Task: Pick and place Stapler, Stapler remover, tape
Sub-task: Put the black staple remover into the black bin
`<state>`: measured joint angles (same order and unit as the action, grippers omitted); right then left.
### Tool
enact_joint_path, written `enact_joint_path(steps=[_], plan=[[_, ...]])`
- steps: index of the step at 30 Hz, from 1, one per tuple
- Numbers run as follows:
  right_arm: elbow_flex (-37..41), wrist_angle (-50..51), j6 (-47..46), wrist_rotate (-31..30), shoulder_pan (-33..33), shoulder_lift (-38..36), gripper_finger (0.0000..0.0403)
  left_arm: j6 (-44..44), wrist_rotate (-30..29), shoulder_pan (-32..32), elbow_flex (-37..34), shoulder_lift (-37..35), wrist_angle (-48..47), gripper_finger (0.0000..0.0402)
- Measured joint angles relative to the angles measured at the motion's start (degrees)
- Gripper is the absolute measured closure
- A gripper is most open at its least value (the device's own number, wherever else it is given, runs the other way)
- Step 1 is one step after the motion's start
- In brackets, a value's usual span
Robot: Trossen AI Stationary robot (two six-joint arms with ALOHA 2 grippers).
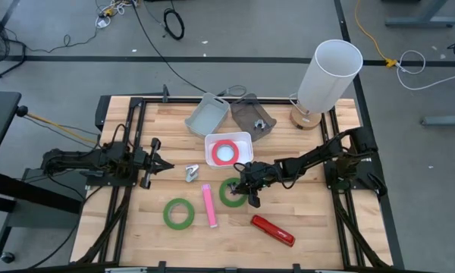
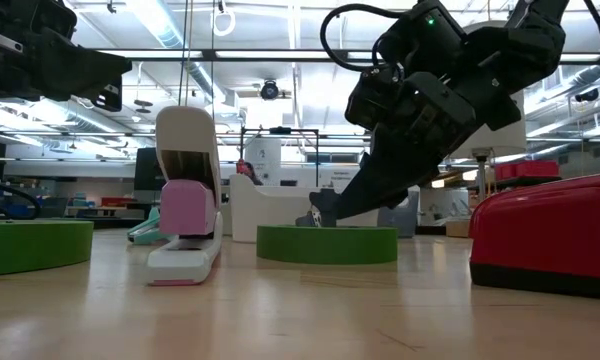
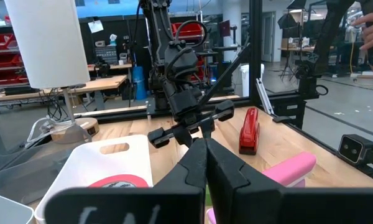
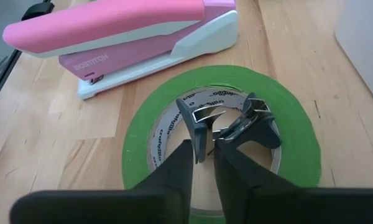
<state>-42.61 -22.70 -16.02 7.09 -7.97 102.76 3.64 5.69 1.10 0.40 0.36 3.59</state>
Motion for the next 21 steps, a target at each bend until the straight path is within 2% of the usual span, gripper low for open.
enact_joint_path(steps=[21], plan=[[0.0, 0.32, 0.46, 2.62, -0.11, -0.14, 0.0398, 0.0, -0.01, 0.0, -0.01, 0.0, -0.01, 0.0394]])
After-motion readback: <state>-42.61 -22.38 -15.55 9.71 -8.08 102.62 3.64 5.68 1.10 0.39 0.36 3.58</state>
